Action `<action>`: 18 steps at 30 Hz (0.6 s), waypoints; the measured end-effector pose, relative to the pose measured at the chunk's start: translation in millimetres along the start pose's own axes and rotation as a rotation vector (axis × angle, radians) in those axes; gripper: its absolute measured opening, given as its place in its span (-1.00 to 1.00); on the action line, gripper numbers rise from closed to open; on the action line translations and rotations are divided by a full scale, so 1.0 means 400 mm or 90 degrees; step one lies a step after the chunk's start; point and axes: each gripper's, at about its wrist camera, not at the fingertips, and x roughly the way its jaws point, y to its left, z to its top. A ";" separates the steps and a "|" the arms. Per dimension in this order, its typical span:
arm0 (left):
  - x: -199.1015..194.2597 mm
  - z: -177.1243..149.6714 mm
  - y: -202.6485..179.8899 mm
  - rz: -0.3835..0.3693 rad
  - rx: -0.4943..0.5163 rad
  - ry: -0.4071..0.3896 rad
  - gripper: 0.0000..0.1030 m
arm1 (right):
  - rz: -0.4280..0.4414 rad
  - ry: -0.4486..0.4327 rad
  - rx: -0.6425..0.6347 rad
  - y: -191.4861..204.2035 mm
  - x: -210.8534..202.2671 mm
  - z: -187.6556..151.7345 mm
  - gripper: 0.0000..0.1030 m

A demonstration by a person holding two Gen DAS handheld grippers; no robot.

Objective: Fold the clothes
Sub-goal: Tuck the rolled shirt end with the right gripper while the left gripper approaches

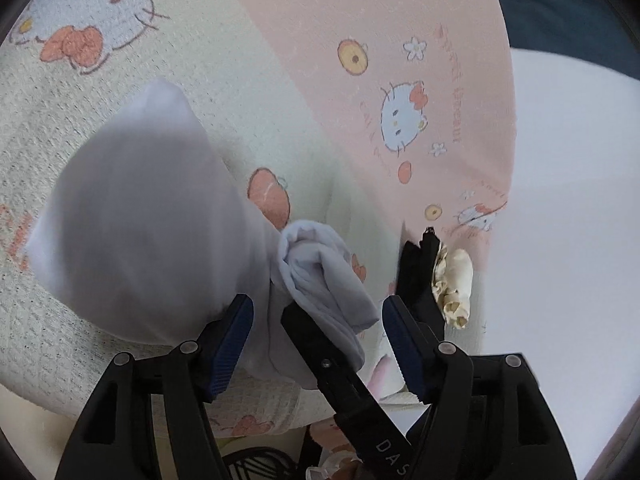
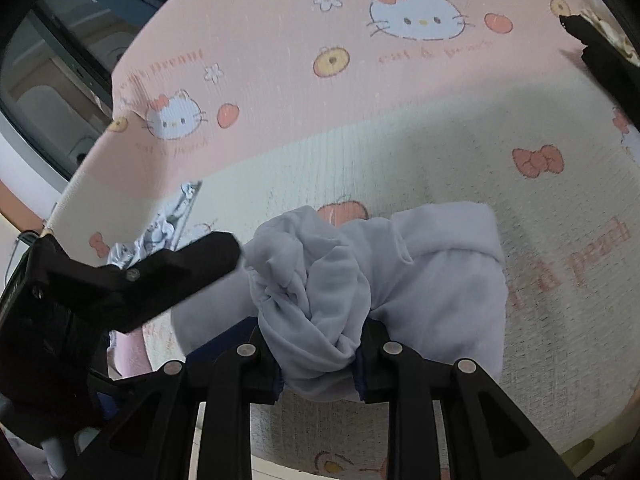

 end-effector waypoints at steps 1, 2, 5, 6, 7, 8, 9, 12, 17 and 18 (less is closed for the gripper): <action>0.002 -0.001 -0.004 0.000 0.004 0.002 0.26 | -0.005 0.004 -0.004 0.003 0.003 0.002 -0.51; 0.005 -0.001 -0.009 -0.001 0.007 0.005 0.26 | -0.009 0.006 -0.008 0.005 0.005 0.004 -0.51; 0.027 -0.005 -0.016 -0.005 0.017 0.020 0.26 | -0.015 0.005 -0.030 0.006 0.000 0.001 -0.51; 0.037 -0.006 -0.016 -0.002 0.020 0.027 0.26 | -0.014 0.004 -0.035 0.004 -0.002 -0.001 -0.51; 0.047 -0.008 -0.014 0.007 0.023 0.029 0.22 | -0.013 0.001 -0.038 0.002 -0.004 -0.002 -0.51; 0.056 -0.011 -0.009 0.019 0.023 0.030 0.15 | -0.012 -0.002 -0.038 0.000 -0.007 -0.004 -0.51; 0.063 -0.014 -0.001 0.022 0.017 0.032 0.06 | -0.013 -0.003 -0.041 0.000 -0.010 -0.005 -0.51; 0.057 -0.015 0.023 -0.014 -0.001 0.021 -0.06 | -0.022 -0.004 -0.064 0.012 -0.023 -0.013 -0.43; 0.049 -0.016 0.045 -0.037 -0.014 0.023 -0.12 | -0.022 0.025 -0.057 0.027 -0.056 -0.017 -0.20; 0.047 -0.016 0.044 -0.035 -0.011 0.023 -0.11 | -0.019 0.028 -0.052 0.027 -0.068 -0.017 -0.13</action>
